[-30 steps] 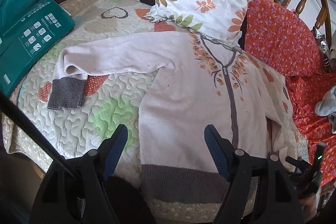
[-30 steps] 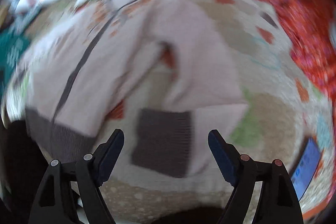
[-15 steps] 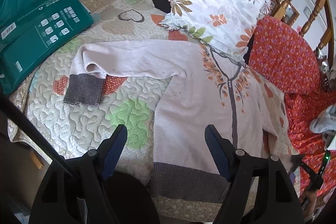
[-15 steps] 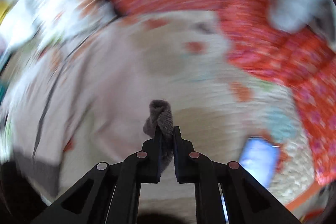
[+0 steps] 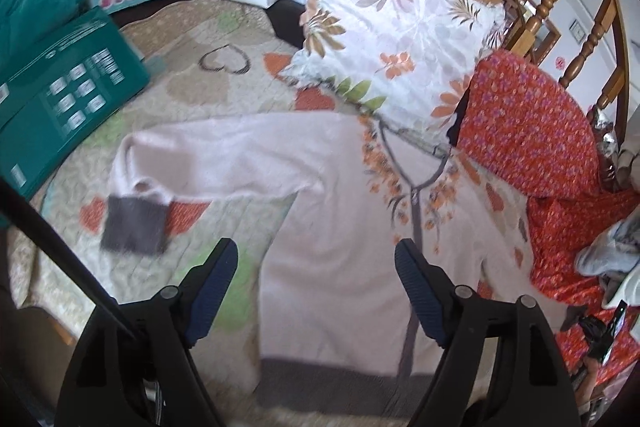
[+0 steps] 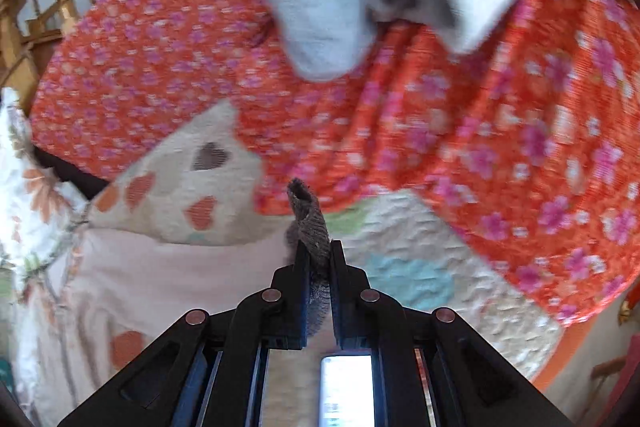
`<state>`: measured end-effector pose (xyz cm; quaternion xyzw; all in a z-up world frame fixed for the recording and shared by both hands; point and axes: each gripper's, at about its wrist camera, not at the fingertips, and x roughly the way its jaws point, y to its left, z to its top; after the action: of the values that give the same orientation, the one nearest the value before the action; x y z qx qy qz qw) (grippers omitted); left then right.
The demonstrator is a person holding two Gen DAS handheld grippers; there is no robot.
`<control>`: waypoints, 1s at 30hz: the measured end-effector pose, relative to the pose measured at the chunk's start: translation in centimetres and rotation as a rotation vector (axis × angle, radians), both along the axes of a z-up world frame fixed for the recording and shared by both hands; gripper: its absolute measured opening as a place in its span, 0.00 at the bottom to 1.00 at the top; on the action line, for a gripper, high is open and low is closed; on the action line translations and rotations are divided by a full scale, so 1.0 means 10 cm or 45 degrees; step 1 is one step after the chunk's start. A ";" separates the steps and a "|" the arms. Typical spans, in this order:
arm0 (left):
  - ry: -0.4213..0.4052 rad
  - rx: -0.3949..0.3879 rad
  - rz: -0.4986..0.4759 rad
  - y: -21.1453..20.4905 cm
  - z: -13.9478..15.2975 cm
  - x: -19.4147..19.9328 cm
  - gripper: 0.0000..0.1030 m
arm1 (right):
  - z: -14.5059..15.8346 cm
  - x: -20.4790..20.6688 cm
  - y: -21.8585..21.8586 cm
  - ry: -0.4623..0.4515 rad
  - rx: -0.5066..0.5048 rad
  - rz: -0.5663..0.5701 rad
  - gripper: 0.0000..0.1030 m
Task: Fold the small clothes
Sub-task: 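Grasp the grey cuff of a sleeve with the right gripper, then fold the grey-cuffed sleeve across the cardigan body with the right gripper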
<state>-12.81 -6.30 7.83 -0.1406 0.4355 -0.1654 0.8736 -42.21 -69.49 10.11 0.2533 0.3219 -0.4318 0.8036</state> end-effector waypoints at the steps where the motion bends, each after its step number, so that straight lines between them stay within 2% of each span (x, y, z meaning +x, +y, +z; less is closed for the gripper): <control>1: -0.005 -0.007 0.002 -0.03 0.00 0.05 0.79 | 0.02 0.09 0.06 -0.014 0.016 0.032 0.09; 4: -0.001 -0.051 0.010 -0.11 -0.09 0.32 0.79 | 0.06 0.56 0.34 -0.032 0.076 0.161 0.09; 7: -0.003 -0.081 0.035 -0.08 -0.24 0.56 0.79 | 0.09 1.19 0.78 -0.028 0.121 0.330 0.09; 11: -0.069 0.019 0.134 0.17 -0.41 0.76 0.79 | 0.04 2.09 1.42 -0.015 0.173 0.546 0.09; 15: -0.070 0.021 0.232 0.55 -0.45 0.88 0.79 | -0.21 3.07 2.21 0.046 0.211 0.758 0.09; 19: -0.053 -0.082 0.348 0.97 -0.42 0.99 0.79 | -0.66 3.91 2.95 0.124 0.270 0.904 0.09; 22: -0.014 -0.166 0.414 1.20 -0.43 1.05 0.79 | -1.01 4.31 3.38 0.204 0.278 0.983 0.09; 24: -0.013 -0.185 0.439 1.30 -0.42 1.05 0.79 | -1.22 4.51 3.61 0.255 0.279 1.016 0.09; 30: -0.058 -0.153 0.584 1.67 -0.37 0.99 0.79 | -1.59 4.85 3.96 0.366 0.252 1.080 0.11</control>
<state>-2.86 10.39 4.10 -0.2840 0.3616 0.0087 0.8880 6.25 -29.89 -5.83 0.1123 0.5451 -0.0624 0.8285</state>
